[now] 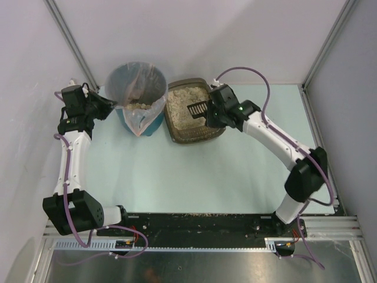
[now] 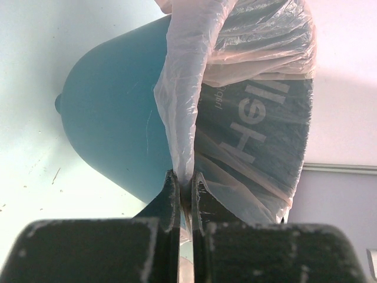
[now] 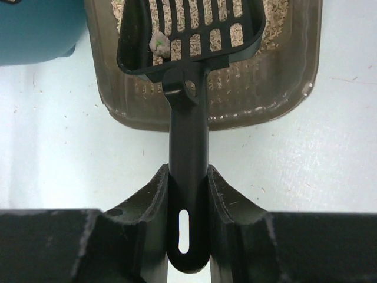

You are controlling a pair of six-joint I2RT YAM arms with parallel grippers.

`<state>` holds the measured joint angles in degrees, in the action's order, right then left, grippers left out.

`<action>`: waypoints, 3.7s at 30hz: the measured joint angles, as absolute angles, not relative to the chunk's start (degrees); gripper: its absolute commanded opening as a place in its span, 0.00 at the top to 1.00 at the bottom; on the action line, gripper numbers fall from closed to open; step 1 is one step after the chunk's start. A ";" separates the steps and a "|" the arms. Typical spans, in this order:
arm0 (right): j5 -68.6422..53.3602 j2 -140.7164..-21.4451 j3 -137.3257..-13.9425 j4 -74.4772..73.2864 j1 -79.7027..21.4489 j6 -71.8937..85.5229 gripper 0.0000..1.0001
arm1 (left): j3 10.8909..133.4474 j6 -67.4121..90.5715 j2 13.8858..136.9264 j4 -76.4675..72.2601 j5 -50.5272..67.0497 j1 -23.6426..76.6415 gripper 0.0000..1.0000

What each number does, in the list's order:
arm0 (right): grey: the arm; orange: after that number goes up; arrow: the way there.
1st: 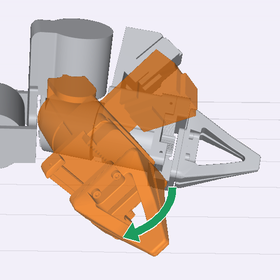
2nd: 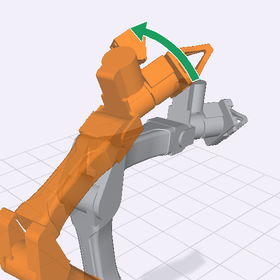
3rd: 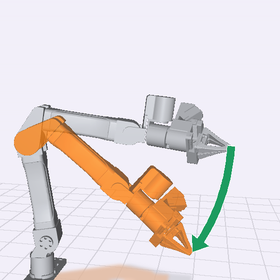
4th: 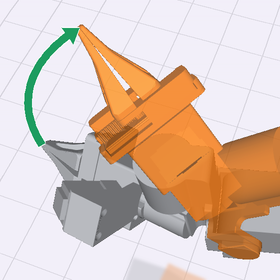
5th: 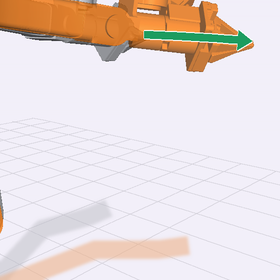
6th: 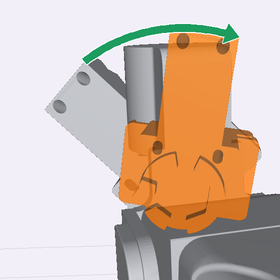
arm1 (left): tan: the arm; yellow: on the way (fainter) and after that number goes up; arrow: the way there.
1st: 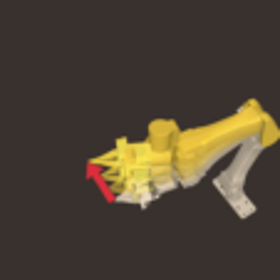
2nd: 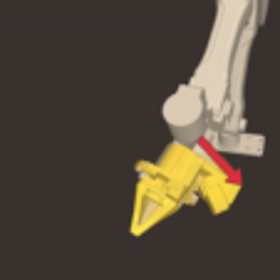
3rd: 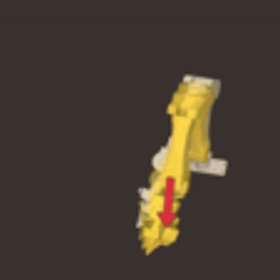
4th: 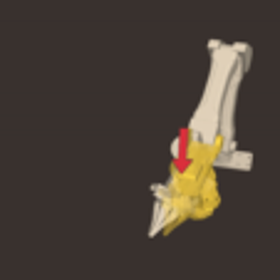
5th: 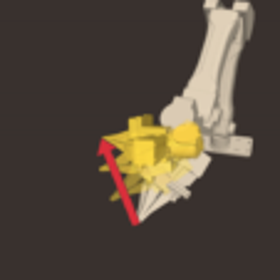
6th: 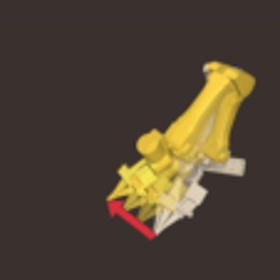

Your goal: Clean the litter box

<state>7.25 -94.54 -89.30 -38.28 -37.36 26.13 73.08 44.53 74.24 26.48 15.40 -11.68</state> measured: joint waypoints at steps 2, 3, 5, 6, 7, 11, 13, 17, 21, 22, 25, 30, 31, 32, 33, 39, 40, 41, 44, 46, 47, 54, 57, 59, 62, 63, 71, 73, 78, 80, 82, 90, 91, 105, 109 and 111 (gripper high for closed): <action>6.02 -98.59 -94.41 -42.19 -37.21 26.35 1.00 | 73.08 44.53 74.24 26.46 15.40 -11.68 1.00; 5.54 -101.03 -97.67 -44.47 -37.08 26.46 1.00 | 73.08 44.53 74.24 26.46 15.38 -11.68 1.00; 4.84 -104.12 -101.36 -46.98 -36.99 26.59 1.00 | 73.08 44.53 74.24 26.46 15.35 -11.68 1.00; 4.62 -105.51 -103.15 -48.53 -36.80 26.85 1.00 | 73.08 44.53 74.24 26.46 15.33 -11.68 1.00; 4.32 -106.41 -104.14 -49.43 -36.67 27.00 1.00 | 73.08 44.53 74.24 26.44 15.31 -11.68 1.00; 3.03 -109.80 -107.70 -52.73 -35.86 28.14 1.00 | 73.08 44.53 74.22 26.46 15.25 -11.68 1.00; 2.76 -111.68 -109.47 -53.52 -35.24 28.75 1.00 | 73.08 44.51 74.22 26.46 15.25 -11.68 1.00; 3.68 -115.87 -113.12 -54.39 -34.61 29.54 1.00 | 73.08 44.51 74.22 26.46 15.25 -11.68 1.00; 5.63 -118.30 -113.71 -54.04 -34.81 30.02 1.00 | 73.08 44.51 74.19 26.46 15.25 -11.68 1.00; 5.96 -118.76 -113.93 -53.98 -34.81 30.09 1.00 | 73.08 44.51 74.19 26.46 15.25 -11.68 1.00; 6.83 -121.16 -115.11 -53.23 -34.81 30.44 1.00 | 73.08 44.51 74.19 26.46 15.25 -11.68 1.00; 8.64 -124.84 -116.44 -49.65 -34.63 30.41 1.00 | 73.08 44.49 74.19 26.46 15.22 -11.68 1.00; 8.84 -125.19 -116.44 -48.71 -34.63 30.41 1.00 | 73.08 44.49 74.19 26.46 15.22 -11.68 1.00; 9.08 -125.47 -116.44 -48.03 -34.63 30.44 1.00 | 73.08 44.49 74.19 26.46 15.22 -11.68 1.00; 9.28 -125.69 -116.44 -47.46 -34.63 30.44 1.00 | 73.06 44.49 74.19 26.46 15.22 -11.68 1.00; 10.33 -126.80 -116.38 -44.38 -34.54 30.46 1.00 | 73.06 44.49 74.17 26.46 15.25 -11.68 1.00; 10.37 -127.00 -116.36 -43.92 -34.48 30.46 1.00 | 73.06 44.49 74.17 26.46 15.25 -11.68 1.00; 10.41 -127.31 -116.38 -43.33 -34.41 30.46 1.00 | 73.06 44.49 74.17 26.46 15.22 -11.68 1.00; 10.48 -128.64 -116.73 -41.58 -34.11 30.46 1.00 | 73.06 44.49 74.17 26.46 15.25 -11.68 1.00; 10.20 -130.39 -118.30 -40.97 -33.80 30.48 1.00 | 73.06 44.51 74.17 26.46 15.25 -11.68 1.00; 10.09 -131.15 -119.04 -40.82 -33.65 30.48 1.00 | 73.06 44.49 74.17 26.48 15.27 -11.68 1.00; 10.04 -133.56 -120.84 -39.75 -33.41 30.46 1.00 | 73.06 44.01 74.17 26.33 15.46 -11.62 1.00; 10.04 -134.19 -120.84 -38.44 -33.39 30.30 1.00 | 73.08 43.77 74.17 26.22 15.57 -11.55 1.00; 10.07 -134.52 -120.84 -37.52 -33.39 29.95 1.00 | 73.08 43.48 74.17 26.17 15.73 -11.49 1.00; 10.04 -134.80 -120.77 -36.05 -33.30 29.26 1.00 | 73.08 43.42 74.17 26.06 15.75 -11.42 1.00; 10.02 -134.80 -120.64 -35.46 -33.28 28.84 1.00 | 73.08 43.42 74.17 26.04 15.75 -11.38 1.00; 10.07 -132.88 -115.83 -31.92 -33.19 26.11 1.00 | 73.43 42.96 74.17 26.48 15.62 -11.27 1.00; 9.74 -131.66 -114.89 -32.73 -33.10 25.32 1.00 | 73.84 42.68 74.22 27.11 15.40 -11.11 1.00; 6.61 -128.44 -115.09 -39.62 -32.49 23.79 1.00 | 74.50 41.93 74.46 28.01 15.27 -10.81 1.00; 4.93 -128.03 -116.97 -43.77 -32.01 23.79 1.00 | 74.52 41.93 74.50 28.01 15.27 -10.81 1.00; 3.64 -128.03 -119.04 -47.31 -31.55 23.81 1.00 | 74.52 41.85 74.50 28.01 15.29 -10.81 1.00; -1.45 -128.03 -130.21 -62.61 -30.04 23.97 1.00 | 74.52 40.99 74.50 28.01 15.27 -10.81 1.00; -1.96 -128.03 -131.13 -63.51 -29.82 23.99 1.00 | 74.52 40.88 74.50 28.01 15.27 -10.81 1.00; -8.08 -136.31 -137.05 -69.38 -26.76 27.14 1.00 | 80.90 38.74 79.72 31.14 14.15 -10.72 1.00; -8.08 -138.96 -139.37 -67.48 -26.76 28.64 1.00 | 81.93 38.39 80.73 31.35 13.74 -10.72 1.00; -8.05 -139.87 -139.65 -66.15 -26.76 29.19 1.00 | 81.97 38.35 80.75 31.38 13.69 -10.72 1.00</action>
<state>-8.05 -139.87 -139.65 -66.15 -26.76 29.19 81.97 38.35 80.75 31.38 13.69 -10.72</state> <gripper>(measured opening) 0.283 0.036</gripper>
